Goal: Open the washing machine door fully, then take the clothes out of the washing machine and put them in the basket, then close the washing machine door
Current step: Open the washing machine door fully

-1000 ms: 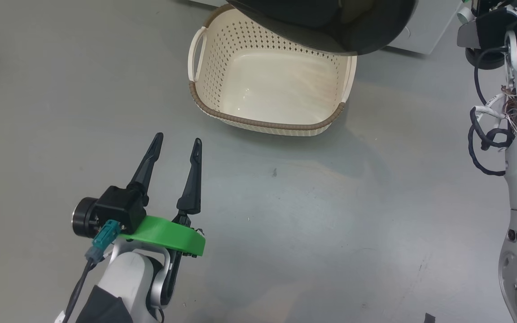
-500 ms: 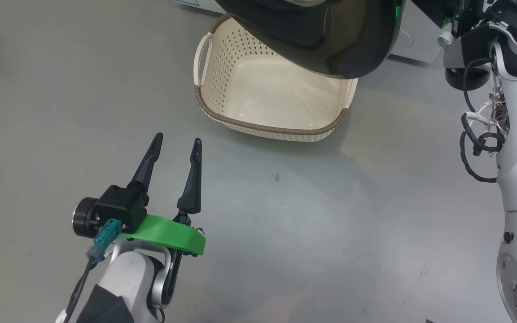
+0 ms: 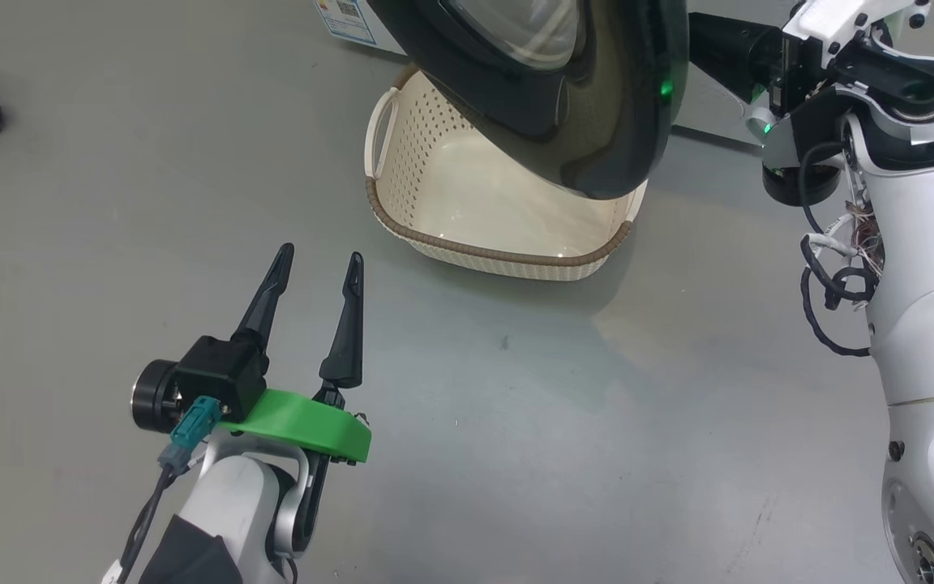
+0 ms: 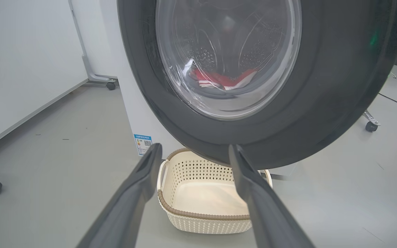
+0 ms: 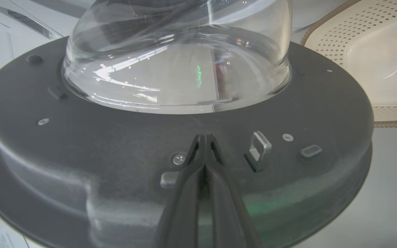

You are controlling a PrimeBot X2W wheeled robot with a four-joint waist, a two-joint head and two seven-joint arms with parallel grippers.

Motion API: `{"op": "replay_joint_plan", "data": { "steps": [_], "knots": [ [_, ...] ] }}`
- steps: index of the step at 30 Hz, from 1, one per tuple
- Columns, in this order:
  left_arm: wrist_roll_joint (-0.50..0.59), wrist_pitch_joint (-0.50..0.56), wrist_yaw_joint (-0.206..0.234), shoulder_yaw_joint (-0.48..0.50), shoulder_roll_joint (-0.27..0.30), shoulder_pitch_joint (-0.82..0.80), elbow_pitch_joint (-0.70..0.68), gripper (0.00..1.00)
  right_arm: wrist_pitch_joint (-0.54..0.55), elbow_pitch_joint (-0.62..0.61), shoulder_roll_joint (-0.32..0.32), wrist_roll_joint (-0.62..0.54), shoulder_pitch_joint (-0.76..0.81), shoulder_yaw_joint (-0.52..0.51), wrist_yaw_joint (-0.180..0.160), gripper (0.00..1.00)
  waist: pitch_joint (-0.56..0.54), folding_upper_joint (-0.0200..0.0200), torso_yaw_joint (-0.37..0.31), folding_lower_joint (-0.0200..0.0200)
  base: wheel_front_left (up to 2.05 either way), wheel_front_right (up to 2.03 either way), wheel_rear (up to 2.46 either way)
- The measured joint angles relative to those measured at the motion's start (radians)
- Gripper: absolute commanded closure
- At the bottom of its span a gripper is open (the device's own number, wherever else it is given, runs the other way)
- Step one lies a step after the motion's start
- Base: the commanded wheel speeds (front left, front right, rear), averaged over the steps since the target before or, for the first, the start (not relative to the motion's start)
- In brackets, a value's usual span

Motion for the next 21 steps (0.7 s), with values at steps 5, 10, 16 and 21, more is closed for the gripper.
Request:
{"op": "replay_joint_plan", "data": {
  "steps": [5, 10, 16, 21],
  "knots": [
    [0.0, 0.0, 0.001, 0.002, 0.0, 0.002, 0.0, 0.0, 0.026, 0.004, 0.001, 0.015, 0.01, 0.032, 0.0, 1.0, -0.009, 0.0, 0.002, 0.0, 0.0, 0.0, 0.0],
    [0.0, 0.0, 0.001, 0.001, 0.0, 0.003, 0.0, 0.0, 0.05, 0.01, 0.007, 0.041, 0.026, 0.059, 0.0, 1.0, -0.017, 0.0, 0.003, 0.0, 0.0, 0.0, 0.0],
    [0.001, 0.0, 0.001, 0.0, 0.0, 0.005, 0.0, 0.0, 0.071, 0.009, 0.008, 0.07, 0.048, 0.098, 0.0, 1.0, -0.025, 0.0, 0.007, 0.0, 0.0, 0.0, 0.0],
    [0.001, 0.0, 0.001, -0.001, 0.0, 0.009, -0.001, 0.0, 0.088, -0.005, 0.007, 0.156, 0.069, 0.152, 0.0, 1.0, -0.031, 0.0, 0.012, 0.0, 0.0, 0.0, 0.0]
  ]
}}
